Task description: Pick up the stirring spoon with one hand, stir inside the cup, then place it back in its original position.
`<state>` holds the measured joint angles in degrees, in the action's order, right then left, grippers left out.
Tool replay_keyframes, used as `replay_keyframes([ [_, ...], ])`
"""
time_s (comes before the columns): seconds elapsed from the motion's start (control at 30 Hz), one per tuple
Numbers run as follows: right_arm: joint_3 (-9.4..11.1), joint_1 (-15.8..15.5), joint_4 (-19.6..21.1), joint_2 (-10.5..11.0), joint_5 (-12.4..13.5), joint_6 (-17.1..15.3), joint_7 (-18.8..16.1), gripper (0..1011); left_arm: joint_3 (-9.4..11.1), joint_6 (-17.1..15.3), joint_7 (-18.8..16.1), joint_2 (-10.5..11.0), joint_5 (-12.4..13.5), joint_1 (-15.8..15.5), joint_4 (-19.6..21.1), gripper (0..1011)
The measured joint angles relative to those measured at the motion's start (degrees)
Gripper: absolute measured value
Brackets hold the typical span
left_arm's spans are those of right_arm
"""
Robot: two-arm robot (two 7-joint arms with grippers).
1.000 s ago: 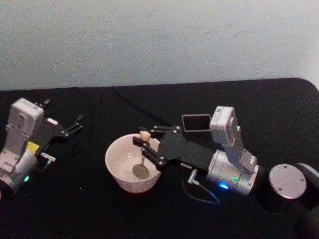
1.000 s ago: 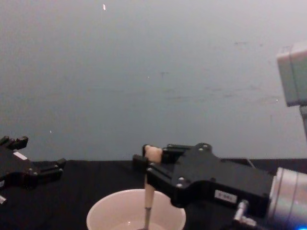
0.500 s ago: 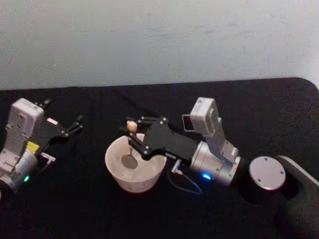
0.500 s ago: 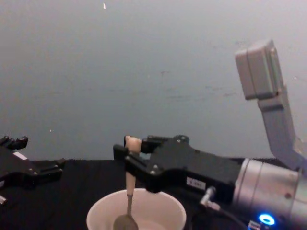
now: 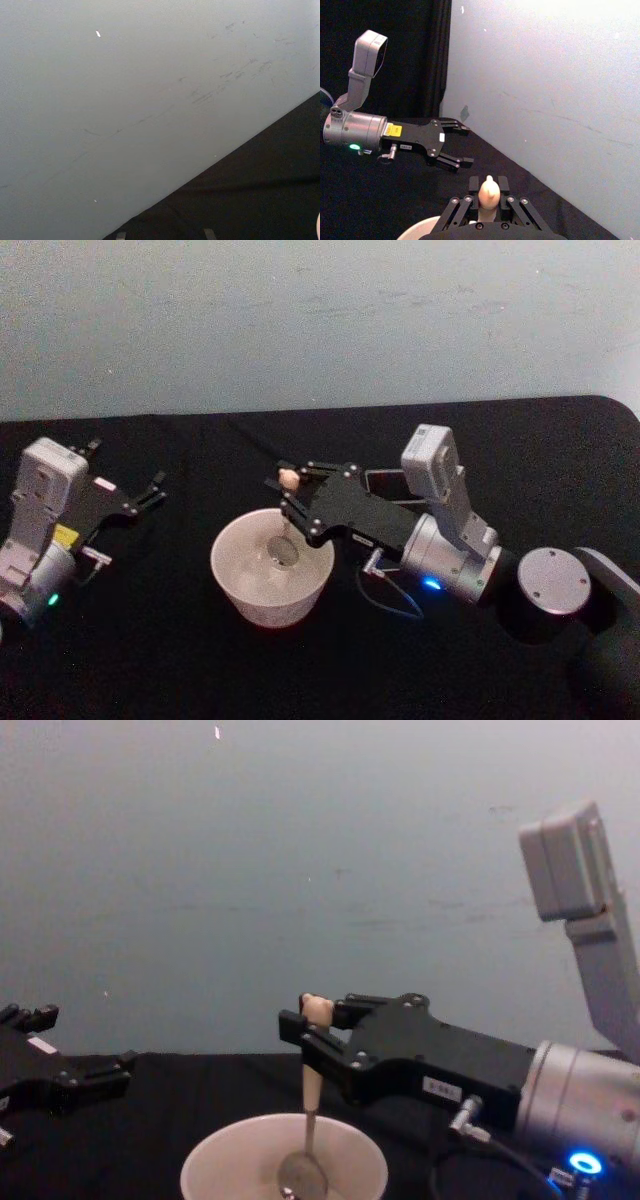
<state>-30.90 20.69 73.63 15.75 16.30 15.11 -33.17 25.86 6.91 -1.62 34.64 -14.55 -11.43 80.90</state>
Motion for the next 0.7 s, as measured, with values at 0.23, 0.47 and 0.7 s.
replay_keyframes([
  [0.23,0.81,-1.40,2.04,1.69,0.59,0.01,-0.59,214,0.00,0.00,0.00,0.00,0.00,0.00,0.00,1001],
  [0.47,0.99,-3.28,4.77,3.79,1.60,-0.29,-2.12,214,0.00,0.00,0.00,0.00,0.00,0.00,0.00,1001],
  [0.7,0.13,-4.94,7.35,5.27,2.65,-0.93,-3.79,214,0.00,0.00,0.00,0.00,0.00,0.00,0.00,1001],
])
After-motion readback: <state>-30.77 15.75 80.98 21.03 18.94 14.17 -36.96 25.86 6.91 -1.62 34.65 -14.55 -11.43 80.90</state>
